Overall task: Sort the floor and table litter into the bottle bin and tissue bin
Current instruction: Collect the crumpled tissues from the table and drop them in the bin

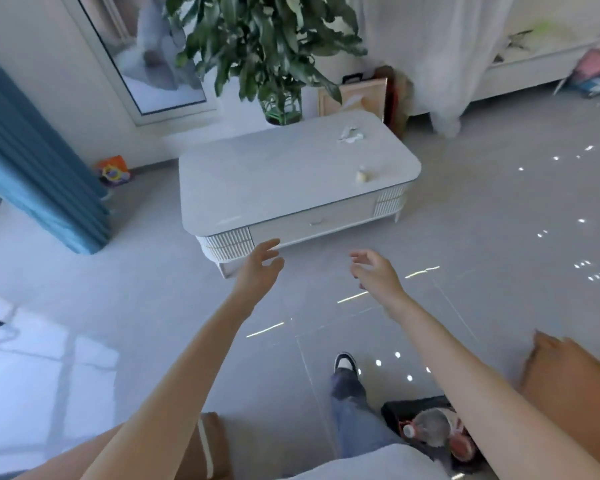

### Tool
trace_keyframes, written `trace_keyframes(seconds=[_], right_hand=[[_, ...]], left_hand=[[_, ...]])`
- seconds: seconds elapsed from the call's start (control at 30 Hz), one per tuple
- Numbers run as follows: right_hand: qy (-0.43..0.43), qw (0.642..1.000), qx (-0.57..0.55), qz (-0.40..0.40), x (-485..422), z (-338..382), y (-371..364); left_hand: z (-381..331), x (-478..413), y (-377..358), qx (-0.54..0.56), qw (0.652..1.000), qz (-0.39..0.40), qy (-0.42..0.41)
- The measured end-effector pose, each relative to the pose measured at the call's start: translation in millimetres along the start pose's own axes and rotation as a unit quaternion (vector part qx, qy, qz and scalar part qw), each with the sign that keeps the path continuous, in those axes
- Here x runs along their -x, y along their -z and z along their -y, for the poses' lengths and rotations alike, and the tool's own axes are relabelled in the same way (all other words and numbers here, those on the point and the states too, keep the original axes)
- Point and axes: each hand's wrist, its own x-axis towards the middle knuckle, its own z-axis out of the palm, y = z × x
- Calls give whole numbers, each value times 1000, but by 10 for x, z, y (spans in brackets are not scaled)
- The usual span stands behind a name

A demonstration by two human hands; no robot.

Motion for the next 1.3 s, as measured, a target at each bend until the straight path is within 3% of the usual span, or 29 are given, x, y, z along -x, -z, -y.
trace_keyframes(seconds=[0.4, 0.67, 1.1, 1.3], right_hand=[[-39, 997, -25, -54, -2201, 135, 1240], [-57, 995, -20, -84, -3431, 209, 1869], [-106, 989, 97, -19, -6224, 600, 2385], [-92, 982, 160, 39, -7313, 842, 2480]], left_hand=[[-966, -2231, -1365, -39, 997, 61, -10], [-1375, -3572, -1983, -46, 995, 80, 31], [-1834, -6432, -2946, -43, 991, 91, 88], [-2092, -7311, -3253, -54, 990, 72, 105]])
